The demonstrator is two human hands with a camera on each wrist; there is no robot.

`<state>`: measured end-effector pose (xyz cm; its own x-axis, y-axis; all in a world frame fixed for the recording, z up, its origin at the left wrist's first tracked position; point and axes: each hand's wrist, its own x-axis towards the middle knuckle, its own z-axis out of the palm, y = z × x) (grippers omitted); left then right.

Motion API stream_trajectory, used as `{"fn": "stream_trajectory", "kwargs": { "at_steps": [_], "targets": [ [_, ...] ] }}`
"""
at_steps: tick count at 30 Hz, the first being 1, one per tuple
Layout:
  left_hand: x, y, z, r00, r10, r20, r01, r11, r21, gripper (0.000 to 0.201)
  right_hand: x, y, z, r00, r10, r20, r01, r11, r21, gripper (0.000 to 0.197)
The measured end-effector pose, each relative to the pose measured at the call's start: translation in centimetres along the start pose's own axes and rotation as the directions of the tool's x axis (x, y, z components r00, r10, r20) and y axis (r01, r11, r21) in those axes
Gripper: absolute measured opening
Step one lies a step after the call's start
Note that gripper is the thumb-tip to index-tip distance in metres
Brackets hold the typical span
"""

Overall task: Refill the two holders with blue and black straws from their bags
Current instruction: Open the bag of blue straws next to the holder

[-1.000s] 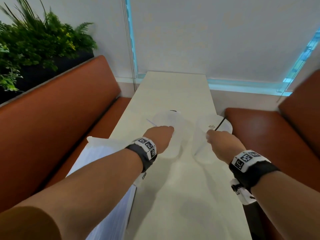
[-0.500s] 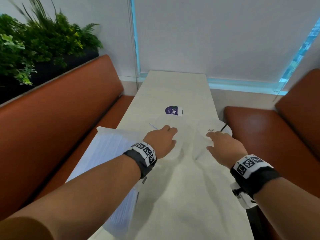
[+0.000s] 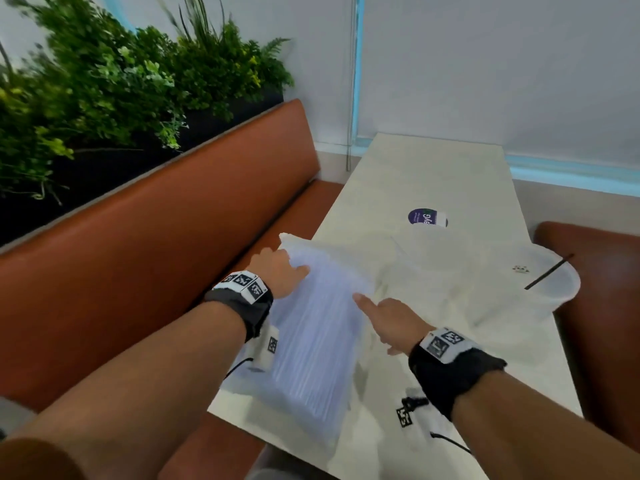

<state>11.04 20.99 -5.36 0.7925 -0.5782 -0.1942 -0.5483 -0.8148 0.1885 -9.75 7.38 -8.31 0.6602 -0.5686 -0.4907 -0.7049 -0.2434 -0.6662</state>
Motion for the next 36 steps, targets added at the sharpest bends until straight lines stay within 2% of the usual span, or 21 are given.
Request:
{"fn": "stream_trajectory", "kwargs": {
  "at_steps": [2,3,5,7,11,14,16,18,21,23,25,29,32,34,36],
  "targets": [
    [0.7,-1.6,1.0,0.993,-0.09,0.076,0.1,0.987,-0.128,0.089,0.5,-1.4,1.4,0.994,0.085,0.072,-0.096,0.981,0.168,0.077],
    [0.9,-2.2,1.6,0.987,-0.113,0.112,0.135,0.968,-0.211,0.095,0.7,-1.9,2.1,0.991,0.097,0.089,-0.113,0.973,0.199,0.078],
    [1.4,-2.8,2.6,0.979,-0.148,0.14,0.185,0.933,-0.31,0.103,1.5,-2.2,3.2,0.992,0.084,0.092,-0.1,0.976,0.191,0.077],
    [1.7,-3.0,3.4,0.977,-0.183,0.113,0.211,0.917,-0.34,0.105,2.3,-2.2,3.9,0.997,0.035,0.065,-0.046,0.984,0.17,0.074],
    [2.0,-3.4,3.5,0.981,-0.184,0.054,0.187,0.849,-0.495,0.084,2.6,-2.7,4.0,0.999,-0.04,0.014,0.035,0.966,0.255,0.065],
    [1.4,-3.6,2.2,0.988,-0.156,-0.008,0.118,0.78,-0.614,0.067,1.7,-3.7,3.7,0.98,-0.187,-0.061,0.197,0.942,0.272,0.059],
    [0.1,-3.5,0.5,0.983,-0.15,-0.11,0.025,0.695,-0.719,0.056,0.2,-4.8,3.1,0.933,-0.342,-0.113,0.36,0.895,0.264,0.051],
    [-2.0,-2.9,-1.5,0.965,-0.154,-0.21,-0.088,0.565,-0.82,0.055,-1.7,-5.8,2.4,0.852,-0.502,-0.149,0.523,0.81,0.266,0.044],
    [-5.6,-1.3,-4.4,0.933,-0.125,-0.336,-0.265,0.393,-0.88,0.055,-4.9,-6.9,0.9,0.742,-0.603,-0.293,0.67,0.691,0.273,0.035],
    [-8.0,0.6,-5.8,0.9,-0.085,-0.428,-0.385,0.307,-0.87,0.048,-6.9,-6.6,-0.6,0.695,-0.574,-0.433,0.713,0.629,0.309,0.032],
    [-10.2,3.0,-6.3,0.862,-0.03,-0.506,-0.487,0.225,-0.844,0.044,-8.9,-5.5,-2.4,0.655,-0.513,-0.556,0.748,0.546,0.377,0.038],
    [-13.3,7.2,-4.7,0.829,0.086,-0.553,-0.558,0.065,-0.827,0.051,-12.4,-1.7,-5.9,0.551,-0.421,-0.721,0.82,0.435,0.372,0.056],
    [-14.0,9.7,-2.2,0.853,0.118,-0.508,-0.508,-0.029,-0.861,0.053,-13.8,1.3,-7.8,0.479,-0.349,-0.805,0.848,0.422,0.322,0.072],
    [-14.0,11.4,-0.2,0.892,0.133,-0.432,-0.431,-0.043,-0.902,0.05,-14.3,3.3,-8.5,0.479,-0.305,-0.823,0.841,0.43,0.33,0.072],
    [-13.9,12.9,1.5,0.932,0.149,-0.329,-0.325,-0.056,-0.944,0.058,-14.4,4.8,-8.6,0.494,-0.259,-0.83,0.816,0.468,0.34,0.062]
  ]
}}
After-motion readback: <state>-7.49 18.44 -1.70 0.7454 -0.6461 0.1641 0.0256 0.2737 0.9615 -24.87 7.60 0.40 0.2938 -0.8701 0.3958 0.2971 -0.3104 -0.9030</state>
